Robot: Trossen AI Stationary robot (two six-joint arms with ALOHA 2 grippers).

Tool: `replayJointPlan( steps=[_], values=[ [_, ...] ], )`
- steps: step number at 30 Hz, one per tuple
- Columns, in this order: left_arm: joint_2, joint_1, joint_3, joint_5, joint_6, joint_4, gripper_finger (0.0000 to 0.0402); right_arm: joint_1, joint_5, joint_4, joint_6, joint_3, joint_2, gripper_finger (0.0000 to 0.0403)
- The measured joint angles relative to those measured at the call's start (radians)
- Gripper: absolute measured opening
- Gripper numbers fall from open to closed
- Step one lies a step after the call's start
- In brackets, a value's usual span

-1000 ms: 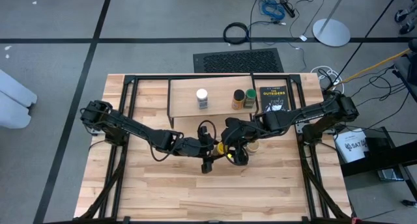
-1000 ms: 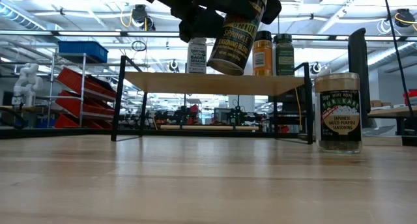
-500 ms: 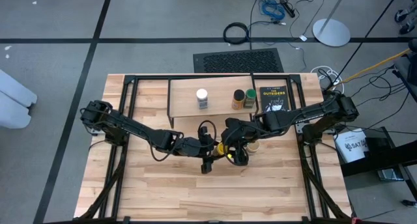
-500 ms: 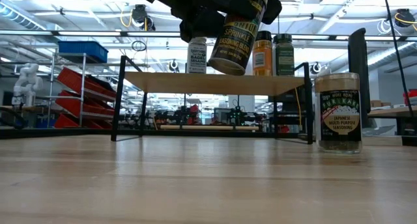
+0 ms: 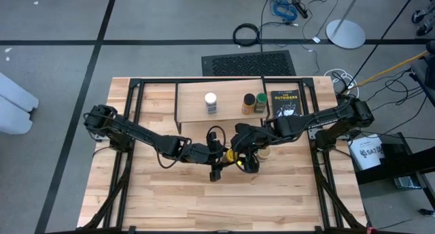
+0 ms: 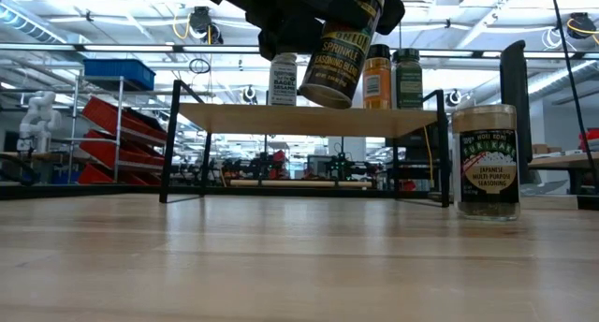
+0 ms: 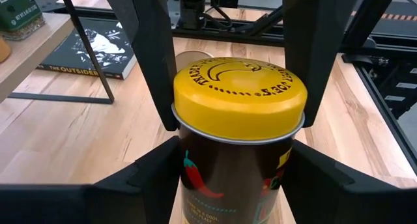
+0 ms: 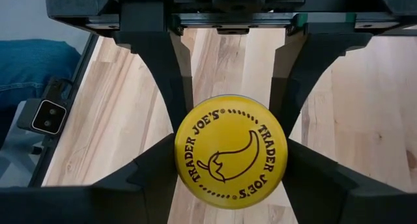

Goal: Shelf spices
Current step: Put the yellow seasoning bottle on the shelf

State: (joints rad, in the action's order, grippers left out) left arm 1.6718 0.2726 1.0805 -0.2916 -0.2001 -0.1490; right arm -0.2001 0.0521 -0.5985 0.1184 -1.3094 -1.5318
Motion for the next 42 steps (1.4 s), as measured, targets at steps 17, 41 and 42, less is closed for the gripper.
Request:
replayJointPlan(
  steps=[17, 41, 42],
  values=[
    [0.0, -0.001, 0.0, -0.008, -0.02, 0.002, 0.0235, 0.0, -0.005, 0.0, 0.0, 0.0, 0.0, 0.0229],
    [0.0, -0.002, -0.001, -0.028, -0.025, 0.003, 0.0215, 0.0, -0.032, -0.001, -0.001, 0.0, 0.0, 0.0229],
    [0.0, -0.002, -0.001, -0.028, -0.025, 0.003, 0.0215, 0.0, -0.032, -0.001, -0.001, 0.0, 0.0, 0.0229]
  ],
)
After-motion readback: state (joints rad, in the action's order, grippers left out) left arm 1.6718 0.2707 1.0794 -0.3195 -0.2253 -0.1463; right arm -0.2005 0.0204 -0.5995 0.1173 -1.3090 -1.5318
